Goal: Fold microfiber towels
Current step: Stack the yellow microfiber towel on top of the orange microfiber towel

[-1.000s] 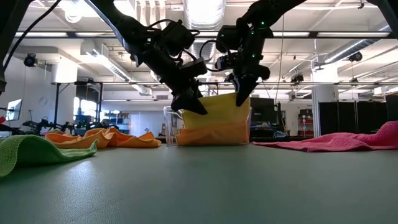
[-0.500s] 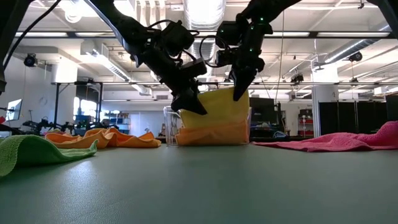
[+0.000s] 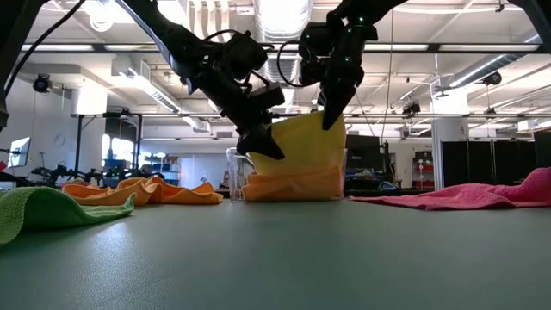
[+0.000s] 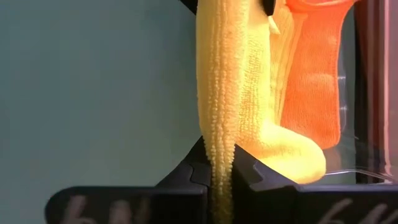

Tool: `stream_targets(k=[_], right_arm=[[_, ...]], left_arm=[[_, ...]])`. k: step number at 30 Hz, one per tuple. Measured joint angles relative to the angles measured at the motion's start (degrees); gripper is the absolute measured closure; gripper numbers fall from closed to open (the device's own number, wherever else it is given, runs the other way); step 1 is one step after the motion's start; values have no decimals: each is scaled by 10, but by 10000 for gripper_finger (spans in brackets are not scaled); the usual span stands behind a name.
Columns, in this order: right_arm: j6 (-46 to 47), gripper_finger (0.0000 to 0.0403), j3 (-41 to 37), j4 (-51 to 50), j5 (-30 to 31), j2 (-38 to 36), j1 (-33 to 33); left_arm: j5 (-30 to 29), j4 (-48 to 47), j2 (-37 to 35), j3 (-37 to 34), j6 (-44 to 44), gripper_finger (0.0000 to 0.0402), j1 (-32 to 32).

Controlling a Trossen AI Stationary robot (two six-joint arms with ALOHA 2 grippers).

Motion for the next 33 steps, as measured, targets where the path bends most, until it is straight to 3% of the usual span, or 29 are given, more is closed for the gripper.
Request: stream_targets(k=[24,33], right_arm=[[2,394,2,-4,0,2,0],[-9,394,6,-2,52,2,0]], left_arm=[[0,-11,-3,12,2,394,1],[-27,-9,-33,13,30,400,0]])
